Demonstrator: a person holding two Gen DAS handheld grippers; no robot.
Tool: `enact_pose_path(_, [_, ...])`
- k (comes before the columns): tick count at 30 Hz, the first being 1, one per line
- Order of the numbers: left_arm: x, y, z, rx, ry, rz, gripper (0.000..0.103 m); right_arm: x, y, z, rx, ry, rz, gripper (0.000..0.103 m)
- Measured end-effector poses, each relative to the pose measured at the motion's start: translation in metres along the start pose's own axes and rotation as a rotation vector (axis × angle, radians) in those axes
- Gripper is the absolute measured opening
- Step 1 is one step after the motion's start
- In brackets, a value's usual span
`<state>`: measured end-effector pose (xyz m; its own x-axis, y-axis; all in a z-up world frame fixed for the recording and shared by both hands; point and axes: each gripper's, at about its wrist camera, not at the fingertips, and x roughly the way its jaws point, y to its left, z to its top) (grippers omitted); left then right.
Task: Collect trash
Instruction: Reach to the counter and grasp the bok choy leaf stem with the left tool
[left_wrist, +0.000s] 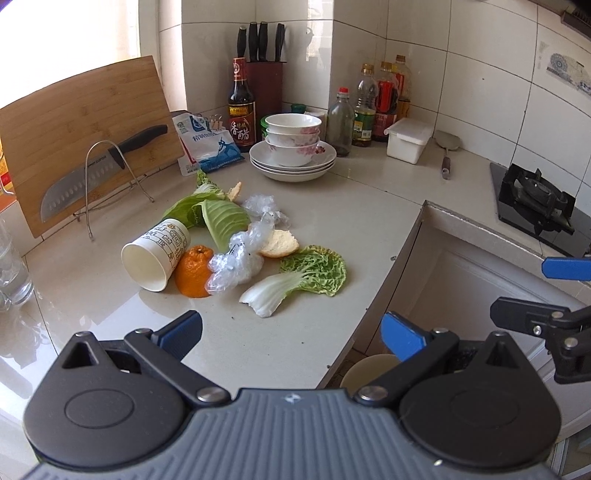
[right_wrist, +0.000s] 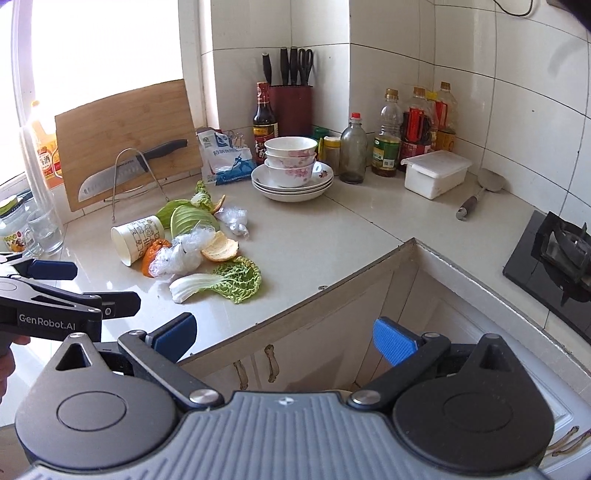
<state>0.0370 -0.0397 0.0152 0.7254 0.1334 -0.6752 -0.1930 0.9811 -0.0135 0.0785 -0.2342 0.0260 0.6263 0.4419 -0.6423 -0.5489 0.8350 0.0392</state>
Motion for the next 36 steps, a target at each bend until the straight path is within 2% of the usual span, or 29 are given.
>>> enact_pose_path(7, [0.031, 0.004, 0.002, 0.061, 0.040, -0.031, 0.102, 0.007, -0.002, -0.007, -0.011, 0.006, 0.009, 0.103])
enact_pose_path(10, [0.052, 0.007, 0.003, 0.103, 0.076, -0.085, 0.102, 0.013, -0.003, -0.008, 0.013, 0.014, 0.025, 0.103])
enact_pose_path(14, [0.080, 0.013, 0.004, 0.146, 0.113, -0.171, 0.102, 0.026, 0.004, -0.008, 0.011, 0.048, -0.004, 0.103])
enact_pose_path(19, [0.107, 0.018, 0.016, 0.254, 0.126, -0.238, 0.100, 0.048, 0.016, -0.005, -0.006, 0.103, 0.033, 0.103])
enact_pose_path(24, [0.129, 0.025, 0.028, 0.348, 0.135, -0.292, 0.094, 0.075, 0.031, 0.002, -0.031, 0.156, 0.058, 0.103])
enact_pose_path(27, [0.141, 0.028, 0.034, 0.410, 0.153, -0.325, 0.088, 0.088, 0.038, 0.007, -0.048, 0.176, 0.069, 0.101])
enact_pose_path(29, [0.150, 0.029, 0.037, 0.445, 0.172, -0.350, 0.078, 0.096, 0.041, 0.010, -0.059, 0.188, 0.074, 0.099])
enact_pose_path(36, [0.171, 0.032, 0.044, 0.546, 0.224, -0.413, 0.068, 0.118, 0.045, 0.017, -0.069, 0.223, 0.088, 0.094])
